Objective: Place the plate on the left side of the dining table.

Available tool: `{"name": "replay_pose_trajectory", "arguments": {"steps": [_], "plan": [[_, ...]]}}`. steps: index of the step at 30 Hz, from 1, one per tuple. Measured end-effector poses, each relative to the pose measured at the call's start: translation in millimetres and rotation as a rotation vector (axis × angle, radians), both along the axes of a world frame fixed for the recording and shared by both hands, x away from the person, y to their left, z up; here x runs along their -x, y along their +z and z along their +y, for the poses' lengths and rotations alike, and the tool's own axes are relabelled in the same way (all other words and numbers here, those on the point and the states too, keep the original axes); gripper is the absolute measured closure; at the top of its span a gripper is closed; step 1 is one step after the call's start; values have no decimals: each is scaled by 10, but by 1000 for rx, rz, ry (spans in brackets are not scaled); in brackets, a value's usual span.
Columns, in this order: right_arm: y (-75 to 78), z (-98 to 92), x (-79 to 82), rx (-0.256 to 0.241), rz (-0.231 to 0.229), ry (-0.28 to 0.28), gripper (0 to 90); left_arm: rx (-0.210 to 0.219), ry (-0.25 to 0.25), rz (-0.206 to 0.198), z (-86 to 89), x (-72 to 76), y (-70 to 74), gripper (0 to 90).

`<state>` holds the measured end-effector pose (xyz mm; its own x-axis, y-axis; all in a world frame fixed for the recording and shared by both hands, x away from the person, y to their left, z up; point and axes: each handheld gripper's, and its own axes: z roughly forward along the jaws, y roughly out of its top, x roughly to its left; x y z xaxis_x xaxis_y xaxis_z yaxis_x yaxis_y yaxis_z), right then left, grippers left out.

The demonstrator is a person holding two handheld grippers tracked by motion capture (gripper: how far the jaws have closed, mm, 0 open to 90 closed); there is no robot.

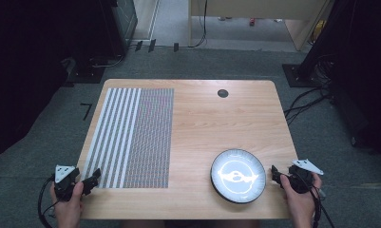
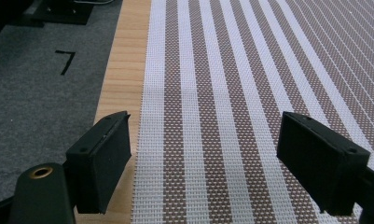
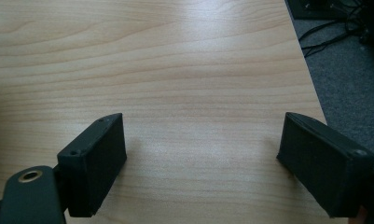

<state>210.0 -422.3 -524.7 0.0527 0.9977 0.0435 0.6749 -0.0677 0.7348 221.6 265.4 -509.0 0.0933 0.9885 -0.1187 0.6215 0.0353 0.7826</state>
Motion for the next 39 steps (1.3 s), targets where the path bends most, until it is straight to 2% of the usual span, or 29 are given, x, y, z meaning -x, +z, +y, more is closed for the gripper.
{"name": "replay_pose_trajectory", "arguments": {"steps": [4, 7, 13, 26, 39], "plan": [[2, -17, 31, -13, -5, 3, 143, 7, 4, -6, -18, -13, 11, 175], [16, -54, 67, -8, -3, -9, 142, -3, -9, -11, -76, -21, 21, 175], [125, -144, 102, -49, -35, -39, 144, 1, -35, -17, -178, -19, 39, 176], [303, -80, 139, -45, -93, -27, 149, 30, -61, -25, -324, -20, 81, 176], [461, 43, 174, -54, -130, 4, 149, 39, -117, -52, -586, -70, 204, 176]]}}
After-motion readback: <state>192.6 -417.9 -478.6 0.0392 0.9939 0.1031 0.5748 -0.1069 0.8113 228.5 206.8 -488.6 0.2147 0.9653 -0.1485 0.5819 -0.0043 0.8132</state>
